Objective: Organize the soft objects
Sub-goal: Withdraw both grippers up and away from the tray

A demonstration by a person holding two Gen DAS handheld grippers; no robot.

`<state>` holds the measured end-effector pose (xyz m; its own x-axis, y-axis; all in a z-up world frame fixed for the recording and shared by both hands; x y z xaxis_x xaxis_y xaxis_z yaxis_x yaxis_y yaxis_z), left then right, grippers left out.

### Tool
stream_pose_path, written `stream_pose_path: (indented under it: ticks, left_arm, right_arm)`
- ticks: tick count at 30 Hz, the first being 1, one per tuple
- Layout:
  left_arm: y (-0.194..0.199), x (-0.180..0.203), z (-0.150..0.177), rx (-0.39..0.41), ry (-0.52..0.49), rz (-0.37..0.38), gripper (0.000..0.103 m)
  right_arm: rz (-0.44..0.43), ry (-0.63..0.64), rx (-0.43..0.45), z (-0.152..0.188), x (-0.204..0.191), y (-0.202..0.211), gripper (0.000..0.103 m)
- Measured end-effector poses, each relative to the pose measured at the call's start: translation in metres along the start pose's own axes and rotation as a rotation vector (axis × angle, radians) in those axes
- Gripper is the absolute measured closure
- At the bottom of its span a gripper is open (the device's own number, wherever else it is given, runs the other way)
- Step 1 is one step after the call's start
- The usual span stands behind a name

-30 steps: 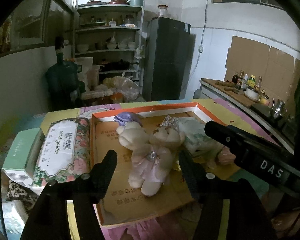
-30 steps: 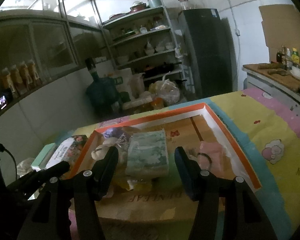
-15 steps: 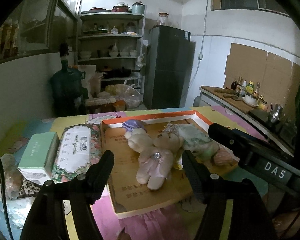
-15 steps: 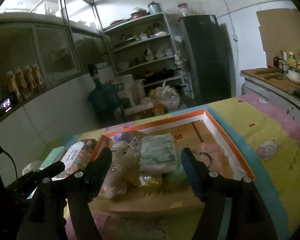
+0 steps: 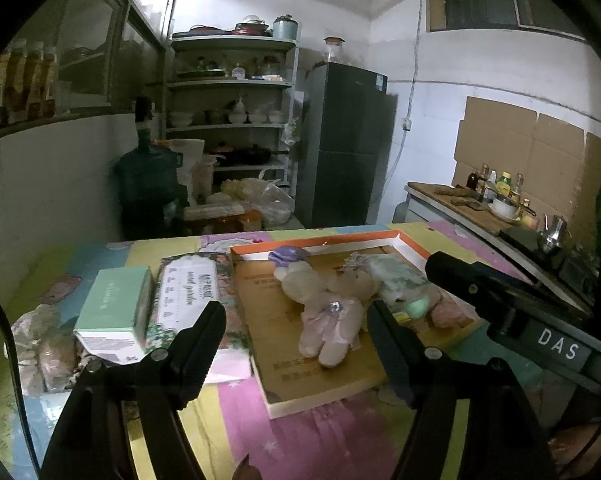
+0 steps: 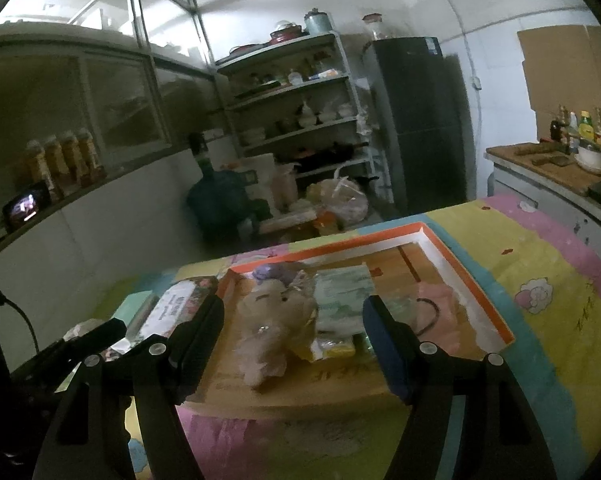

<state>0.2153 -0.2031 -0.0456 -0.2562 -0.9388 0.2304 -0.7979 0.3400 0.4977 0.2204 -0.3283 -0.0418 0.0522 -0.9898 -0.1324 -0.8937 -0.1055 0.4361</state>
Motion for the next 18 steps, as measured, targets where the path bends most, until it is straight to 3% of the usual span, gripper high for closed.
stream_pose_path:
  ticks: [18]
  left_arm:
    - [0.043, -0.044, -0.001, 0.049, 0.03, -0.074, 0.03]
  right_arm:
    - [-0.041, 0.053, 0.024, -0.002, -0.055, 0.023, 0.029]
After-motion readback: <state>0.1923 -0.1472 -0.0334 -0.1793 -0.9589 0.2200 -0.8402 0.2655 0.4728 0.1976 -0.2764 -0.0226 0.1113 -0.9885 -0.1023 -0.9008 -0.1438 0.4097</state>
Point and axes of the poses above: each gripper's, at about its wrist camera, not at the fingertips, and y roughly against the way its jaws point, x to its right, z to its underside, the point moved 10 cm from there along -y, roughly the way its jaws point, and after that the axes turned 10 degrees about y, right-handed, at the moved point
